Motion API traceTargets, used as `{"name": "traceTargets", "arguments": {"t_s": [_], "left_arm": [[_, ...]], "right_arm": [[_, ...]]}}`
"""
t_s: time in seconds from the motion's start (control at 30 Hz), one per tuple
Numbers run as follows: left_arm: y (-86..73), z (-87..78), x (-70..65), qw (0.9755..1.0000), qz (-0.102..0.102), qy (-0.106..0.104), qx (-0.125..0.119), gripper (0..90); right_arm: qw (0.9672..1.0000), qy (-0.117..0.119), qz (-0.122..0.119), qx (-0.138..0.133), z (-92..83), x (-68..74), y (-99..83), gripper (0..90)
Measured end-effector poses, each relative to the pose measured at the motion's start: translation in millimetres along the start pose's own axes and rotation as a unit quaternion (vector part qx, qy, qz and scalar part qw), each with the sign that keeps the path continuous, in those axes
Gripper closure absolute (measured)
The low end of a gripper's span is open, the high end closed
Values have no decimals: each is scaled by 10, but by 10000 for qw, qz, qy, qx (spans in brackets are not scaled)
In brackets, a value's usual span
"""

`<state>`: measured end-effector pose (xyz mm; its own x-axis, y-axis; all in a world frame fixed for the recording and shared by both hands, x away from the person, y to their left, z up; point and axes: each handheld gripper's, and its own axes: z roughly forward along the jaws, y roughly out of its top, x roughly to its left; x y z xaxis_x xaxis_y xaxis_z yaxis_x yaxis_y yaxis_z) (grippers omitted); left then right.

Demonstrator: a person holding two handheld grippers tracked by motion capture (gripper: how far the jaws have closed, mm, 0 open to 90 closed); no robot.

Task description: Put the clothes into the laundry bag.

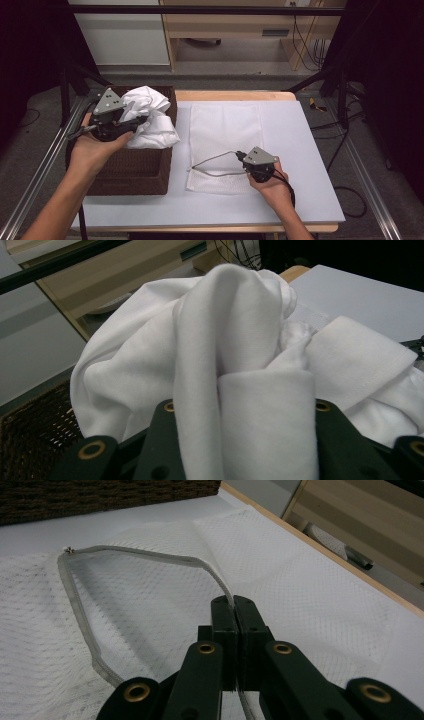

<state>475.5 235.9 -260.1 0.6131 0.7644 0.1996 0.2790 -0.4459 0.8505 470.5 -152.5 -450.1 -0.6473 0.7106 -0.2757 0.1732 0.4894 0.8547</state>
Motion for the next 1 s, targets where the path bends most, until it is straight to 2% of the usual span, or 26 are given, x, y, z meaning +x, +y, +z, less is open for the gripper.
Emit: {"name": "traceTargets", "arguments": {"t_s": [0.23, 0.37, 0.47, 0.63, 0.8, 1.0], "left_arm": [[30, 46, -76, 9999, -1, -105, -79, 689], [53, 83, -143, 9998, 36, -185, -89, 688], [81, 99, -197, 9995, 15, -265, -185, 688], [139, 134, -313, 9988, 33, -434, -228, 688], [190, 159, -438, 9977, 191, -582, -281, 687], [226, 218, -589, 9966, 189, -756, -274, 686]], "right_arm": [[10000, 18, 22, -15, -4, 1, -7, 892], [9999, 50, 117, -35, 12, -18, -10, 892], [9998, 51, 192, -55, 12, -33, -15, 892], [9995, 47, 287, -122, -5, -56, -15, 892], [9986, 137, 483, -161, 8, -87, -28, 892], [9975, 215, 638, -225, 3, -120, -36, 892]]}}
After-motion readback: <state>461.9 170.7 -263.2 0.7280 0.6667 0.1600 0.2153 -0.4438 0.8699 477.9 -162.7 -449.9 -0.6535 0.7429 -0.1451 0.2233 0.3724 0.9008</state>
